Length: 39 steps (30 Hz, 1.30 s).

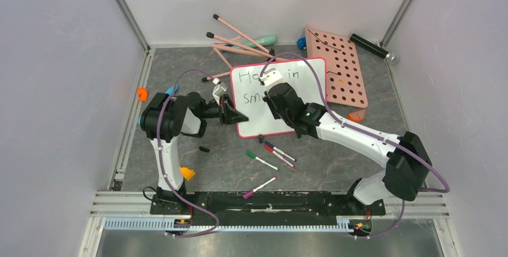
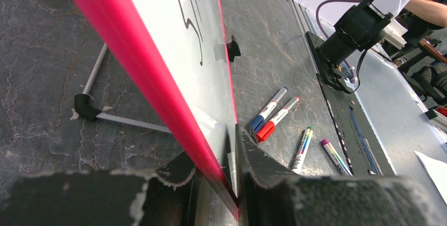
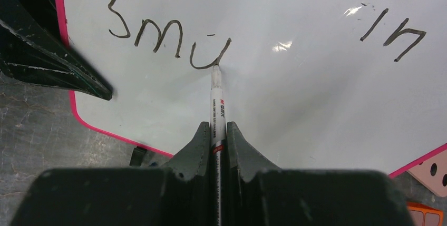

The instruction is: Write a sentence on the whiteboard

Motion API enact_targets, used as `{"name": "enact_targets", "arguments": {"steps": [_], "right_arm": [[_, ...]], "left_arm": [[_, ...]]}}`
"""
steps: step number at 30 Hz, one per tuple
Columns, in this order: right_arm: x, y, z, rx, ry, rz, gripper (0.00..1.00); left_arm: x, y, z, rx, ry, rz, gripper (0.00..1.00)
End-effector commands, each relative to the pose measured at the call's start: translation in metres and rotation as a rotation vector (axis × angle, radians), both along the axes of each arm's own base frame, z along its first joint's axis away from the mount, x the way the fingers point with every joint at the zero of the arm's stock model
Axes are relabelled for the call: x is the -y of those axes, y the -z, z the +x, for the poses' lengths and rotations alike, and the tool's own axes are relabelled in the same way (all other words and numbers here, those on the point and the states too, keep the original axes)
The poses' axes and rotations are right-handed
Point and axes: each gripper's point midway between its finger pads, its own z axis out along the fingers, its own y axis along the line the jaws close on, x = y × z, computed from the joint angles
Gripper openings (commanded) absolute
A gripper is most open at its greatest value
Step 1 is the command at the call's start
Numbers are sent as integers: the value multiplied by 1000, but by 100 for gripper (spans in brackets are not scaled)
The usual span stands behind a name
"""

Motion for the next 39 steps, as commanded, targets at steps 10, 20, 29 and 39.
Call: {"name": "enact_targets", "arguments": {"steps": [10, 20, 29, 39], "right_arm": [[4, -34, 5, 62, 22, 36, 0], [-8, -50, 12, 80, 7, 65, 0], [-8, -45, 18, 81, 24, 40, 0], [-8, -35, 22, 74, 33, 16, 0]], "left_arm": [[3, 0, -8, 156, 78, -7, 20], [3, 0, -8, 153, 78, -6, 20], [3, 0, -8, 154, 78, -7, 20], [3, 0, -8, 155, 79, -7, 21]]}}
